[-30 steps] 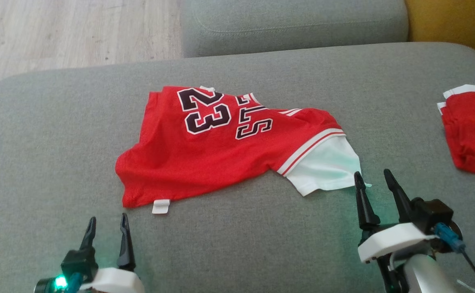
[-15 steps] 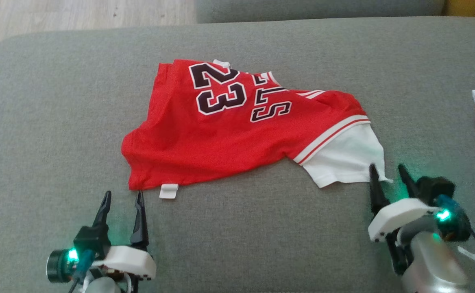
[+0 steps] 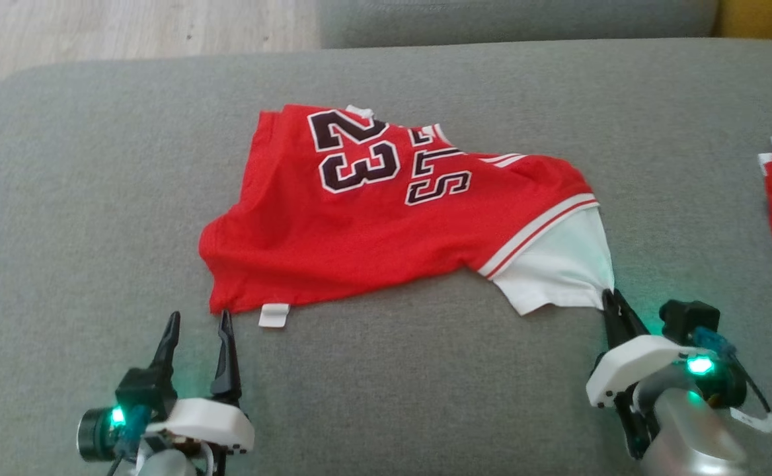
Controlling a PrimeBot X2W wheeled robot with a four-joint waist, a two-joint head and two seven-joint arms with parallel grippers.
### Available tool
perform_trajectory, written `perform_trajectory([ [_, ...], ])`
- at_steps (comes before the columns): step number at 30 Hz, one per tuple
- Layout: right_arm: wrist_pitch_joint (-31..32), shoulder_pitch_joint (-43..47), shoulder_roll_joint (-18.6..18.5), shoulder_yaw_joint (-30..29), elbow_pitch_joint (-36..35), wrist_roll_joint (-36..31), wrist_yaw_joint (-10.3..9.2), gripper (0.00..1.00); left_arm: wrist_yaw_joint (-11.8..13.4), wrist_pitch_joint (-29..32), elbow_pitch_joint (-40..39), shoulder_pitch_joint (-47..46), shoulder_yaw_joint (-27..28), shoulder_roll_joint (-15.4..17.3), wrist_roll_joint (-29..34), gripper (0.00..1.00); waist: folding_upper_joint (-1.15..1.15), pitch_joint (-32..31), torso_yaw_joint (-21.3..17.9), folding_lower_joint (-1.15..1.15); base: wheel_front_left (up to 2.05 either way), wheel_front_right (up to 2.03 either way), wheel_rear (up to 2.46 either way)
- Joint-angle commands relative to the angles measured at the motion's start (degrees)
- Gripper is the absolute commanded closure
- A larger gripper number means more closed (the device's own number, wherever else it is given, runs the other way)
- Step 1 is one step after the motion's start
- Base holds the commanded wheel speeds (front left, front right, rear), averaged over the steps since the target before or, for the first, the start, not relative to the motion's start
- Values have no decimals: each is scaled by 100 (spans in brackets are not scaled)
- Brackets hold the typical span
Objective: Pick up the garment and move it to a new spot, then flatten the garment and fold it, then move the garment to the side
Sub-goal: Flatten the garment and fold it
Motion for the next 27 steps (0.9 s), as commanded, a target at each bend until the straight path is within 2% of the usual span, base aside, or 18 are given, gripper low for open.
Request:
perform_trajectory([
  [1, 25, 372, -42, 24, 141, 11, 35, 100, 39, -55, -137, -130, 175, 29, -55, 0, 0, -69, -78, 0, 0, 0, 0],
  [8, -48, 440, -201, -364, -434, -24, 35, 100, -45, -56, 20, -127, 118, 28, -448, 0, 0, -89, -331, 0, 0, 0, 0],
  [17, -51, 437, -113, -280, -1030, -13, 35, 100, -383, -56, 684, -460, -139, 28, -1025, 0, 0, 178, -559, 0, 0, 0, 0],
  [25, -52, 392, -66, -176, -1178, 42, 35, 100, -487, -56, 1184, -695, -464, 28, -1275, 0, 0, 283, -620, 0, 0, 0, 0],
  [26, -52, 378, -63, -159, -1200, 47, 35, 100, -493, -56, 1307, -718, -516, 28, -1308, 30, 0, 286, -624, 0, 0, 0, 0],
  [27, -52, 364, -60, -143, -1228, 57, 35, 100, -498, -56, 1427, -753, -579, 28, -1324, 83, 0, 282, -627, 0, 0, 0, 0],
])
